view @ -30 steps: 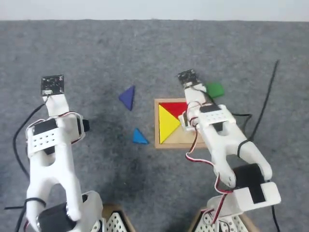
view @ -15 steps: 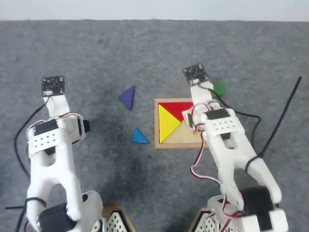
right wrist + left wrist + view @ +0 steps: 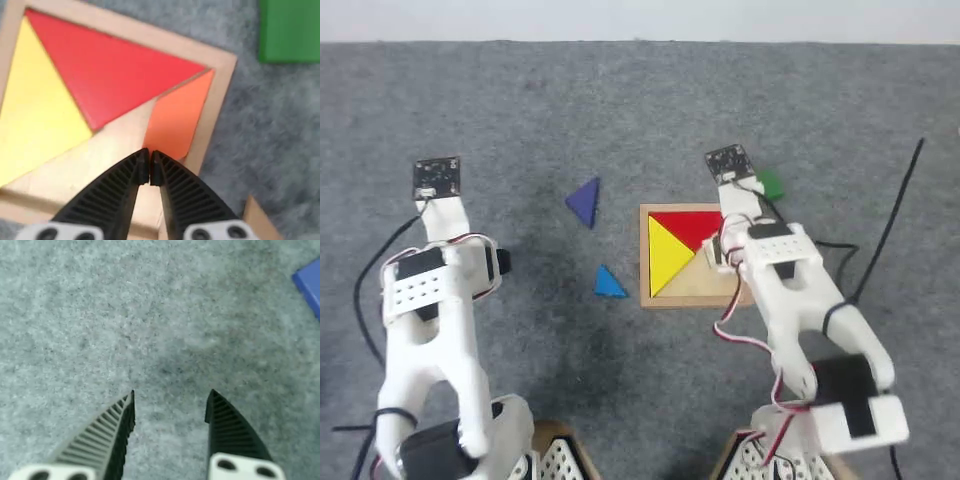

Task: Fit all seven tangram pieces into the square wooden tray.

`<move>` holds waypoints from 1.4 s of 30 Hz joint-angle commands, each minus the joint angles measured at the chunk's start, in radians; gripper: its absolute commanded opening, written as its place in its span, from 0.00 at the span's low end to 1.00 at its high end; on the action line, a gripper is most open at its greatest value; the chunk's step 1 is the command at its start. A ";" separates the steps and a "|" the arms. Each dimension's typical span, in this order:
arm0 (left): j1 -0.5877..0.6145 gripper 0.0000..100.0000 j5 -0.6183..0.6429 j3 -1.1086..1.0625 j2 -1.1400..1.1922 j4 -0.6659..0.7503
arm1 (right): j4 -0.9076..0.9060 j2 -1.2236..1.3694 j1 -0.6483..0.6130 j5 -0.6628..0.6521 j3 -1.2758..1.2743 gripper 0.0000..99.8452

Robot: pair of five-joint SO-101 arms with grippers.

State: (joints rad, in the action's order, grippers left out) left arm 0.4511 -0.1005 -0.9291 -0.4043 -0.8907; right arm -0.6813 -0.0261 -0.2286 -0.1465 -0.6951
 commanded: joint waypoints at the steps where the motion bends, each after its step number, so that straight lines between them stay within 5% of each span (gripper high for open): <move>1: -0.008 0.22 -0.009 0.010 -0.041 0.020 | -0.001 0.067 0.038 0.011 0.110 0.04; 13: -0.006 0.22 -0.008 0.010 -0.040 0.020 | -0.001 0.088 0.044 0.014 0.229 0.04; 26: -0.012 0.22 -0.009 0.097 -0.043 -0.054 | -0.286 -0.472 0.059 0.037 0.084 0.04; 35: -0.150 0.22 -0.054 0.266 -0.038 -0.249 | -0.263 -0.702 0.196 -0.018 -0.235 0.04; 42: -0.338 0.22 0.051 0.295 -0.038 -0.265 | -0.263 -0.730 0.194 -0.017 -0.302 0.04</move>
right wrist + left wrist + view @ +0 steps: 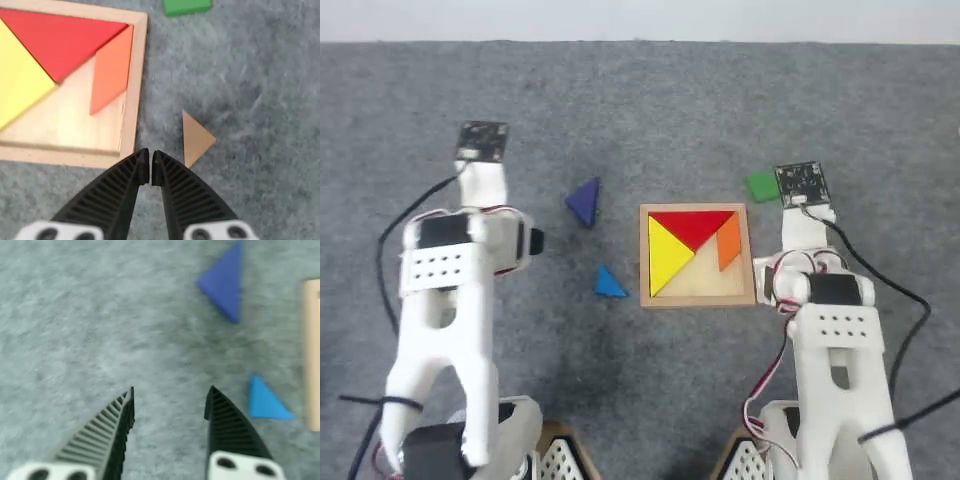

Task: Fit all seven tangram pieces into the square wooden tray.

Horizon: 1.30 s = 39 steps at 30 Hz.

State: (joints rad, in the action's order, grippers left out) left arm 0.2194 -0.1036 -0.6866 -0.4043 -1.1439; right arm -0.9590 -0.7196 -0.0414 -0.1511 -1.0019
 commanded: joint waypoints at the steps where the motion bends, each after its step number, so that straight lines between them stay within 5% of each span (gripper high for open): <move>1: -0.138 0.22 0.063 0.053 -0.038 -0.005 | 0.015 -0.036 0.005 -0.011 0.005 0.04; 8: -0.279 0.22 0.081 0.051 -0.037 0.046 | 0.015 -0.045 0.004 -0.012 -0.029 0.04; 19: -0.269 0.22 0.081 0.117 0.190 0.051 | 0.013 -0.045 0.021 -0.032 -0.023 0.04; 25: -0.270 0.22 0.081 0.122 0.267 0.055 | -0.054 -0.035 0.220 -0.101 0.107 0.04; 33: -0.267 0.22 0.081 0.091 0.264 0.055 | -0.054 0.061 0.177 -0.132 0.127 0.16; 39: -0.221 0.22 0.075 0.071 0.262 0.052 | 0.002 0.312 0.091 -0.183 0.183 0.16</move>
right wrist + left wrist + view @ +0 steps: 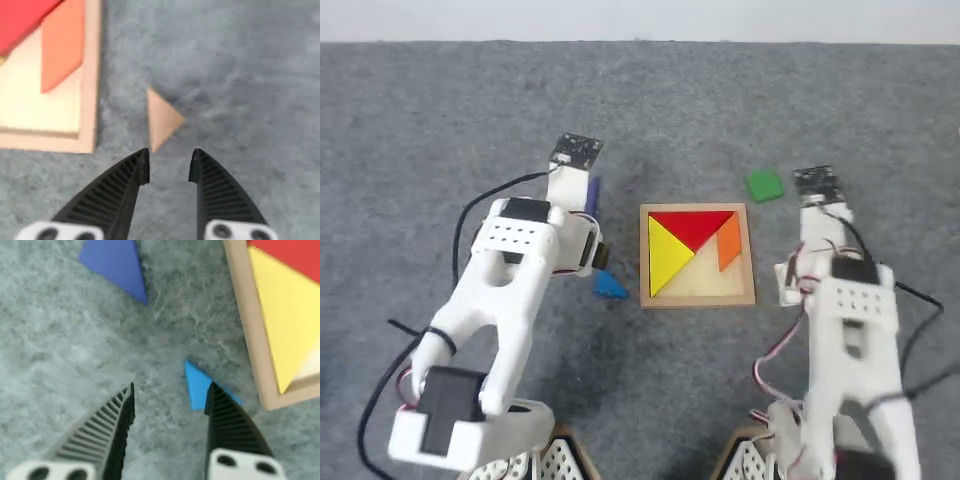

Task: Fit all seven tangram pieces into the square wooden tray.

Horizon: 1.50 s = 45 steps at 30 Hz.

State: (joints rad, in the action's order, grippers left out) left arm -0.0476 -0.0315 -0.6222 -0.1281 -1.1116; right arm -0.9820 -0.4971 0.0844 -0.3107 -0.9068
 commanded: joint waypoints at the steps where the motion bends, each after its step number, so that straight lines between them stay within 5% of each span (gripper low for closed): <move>1: 0.068 0.22 0.002 0.008 -0.014 0.021 | 0.025 0.124 -0.044 -0.025 0.110 0.16; 8: 0.121 0.22 0.002 0.012 -0.014 0.026 | 0.030 0.334 -0.076 -0.020 0.219 0.16; 29: 0.121 0.22 0.002 0.012 -0.014 0.026 | 0.022 0.656 0.113 0.025 0.450 0.16; 36: 0.121 0.22 0.002 0.012 -0.014 0.026 | -0.010 0.719 0.137 0.048 0.512 0.27; 45: 0.121 0.22 0.002 0.012 -0.014 0.026 | -0.010 0.713 0.139 0.058 0.526 0.03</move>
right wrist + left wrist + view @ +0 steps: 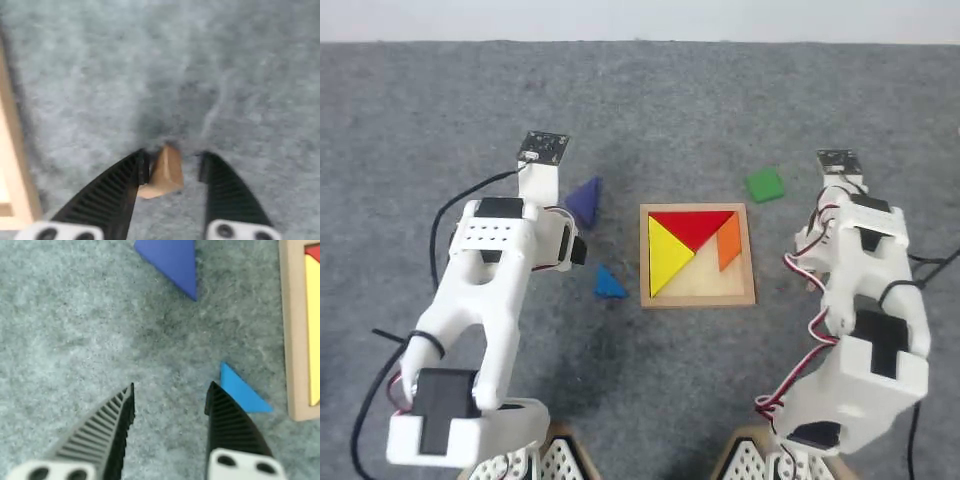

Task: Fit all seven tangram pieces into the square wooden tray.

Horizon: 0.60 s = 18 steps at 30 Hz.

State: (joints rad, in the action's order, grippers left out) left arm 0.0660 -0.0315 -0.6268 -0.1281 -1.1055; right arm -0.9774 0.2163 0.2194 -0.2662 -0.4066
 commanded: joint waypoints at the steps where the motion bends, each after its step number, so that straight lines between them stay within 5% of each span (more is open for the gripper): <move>1: 0.008 0.22 0.002 0.016 -0.014 0.020 | -0.021 -0.008 0.002 0.014 0.034 0.02; 8: 0.011 0.22 0.002 0.016 -0.014 0.020 | -0.079 -0.150 -0.116 0.078 0.029 0.01; 18: 0.014 0.22 0.002 0.013 -0.014 0.020 | -0.104 -0.206 -0.547 0.284 0.107 0.01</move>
State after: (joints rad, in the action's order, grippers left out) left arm 0.0736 -0.0299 -0.6268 -0.1281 -1.1055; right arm -1.0740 0.0537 -0.2225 -0.0560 -0.3897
